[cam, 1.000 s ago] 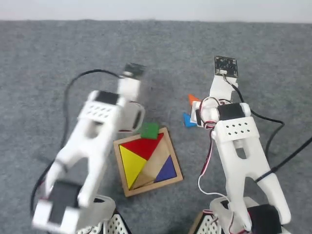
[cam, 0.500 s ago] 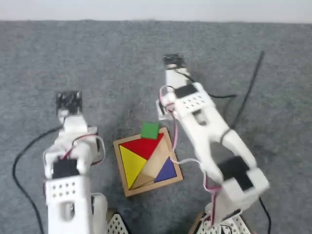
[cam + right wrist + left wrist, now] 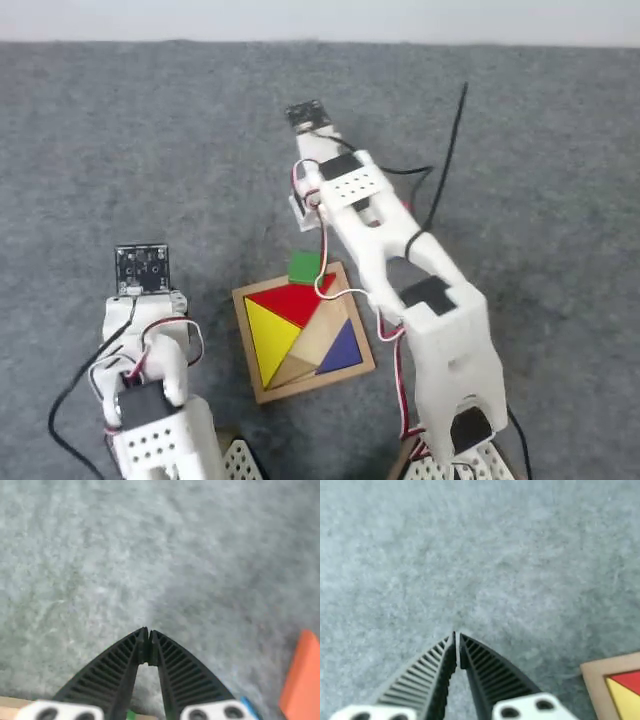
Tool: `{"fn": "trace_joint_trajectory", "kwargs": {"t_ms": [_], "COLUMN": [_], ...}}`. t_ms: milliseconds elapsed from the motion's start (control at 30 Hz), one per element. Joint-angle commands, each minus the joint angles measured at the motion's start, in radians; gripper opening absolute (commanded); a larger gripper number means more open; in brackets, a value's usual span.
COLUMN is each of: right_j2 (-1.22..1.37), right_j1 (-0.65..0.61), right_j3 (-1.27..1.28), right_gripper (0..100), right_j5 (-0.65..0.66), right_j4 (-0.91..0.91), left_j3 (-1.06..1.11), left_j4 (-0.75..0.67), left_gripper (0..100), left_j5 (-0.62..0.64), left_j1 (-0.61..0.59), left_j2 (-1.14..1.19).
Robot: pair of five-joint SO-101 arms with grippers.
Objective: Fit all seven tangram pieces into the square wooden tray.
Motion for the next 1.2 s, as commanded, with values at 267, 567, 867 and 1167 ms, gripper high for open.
{"fn": "trace_joint_trajectory", "kwargs": {"t_ms": [267,567,867,1167], "right_j2": [-0.007,-0.053,-0.278,-0.575], "right_j1": [-0.050,-0.076,-0.173,-0.176], "right_j3": [-0.046,-0.021,0.252,0.707], "right_gripper": [0.7,0.7,0.7,0.7], "right_j5": [0.080,0.137,0.222,0.241], "right_j4": [0.094,0.197,0.117,-0.076], "left_j3": [0.001,0.001,0.001,0.001], "left_j4": [0.060,0.060,0.060,0.060], "left_gripper": [1,1,1,1], "left_j5": [-0.054,-0.055,-0.055,-0.055], "left_j1": [0.017,0.017,0.015,0.014], "left_j2": [-0.066,-0.066,-0.066,-0.066]}}
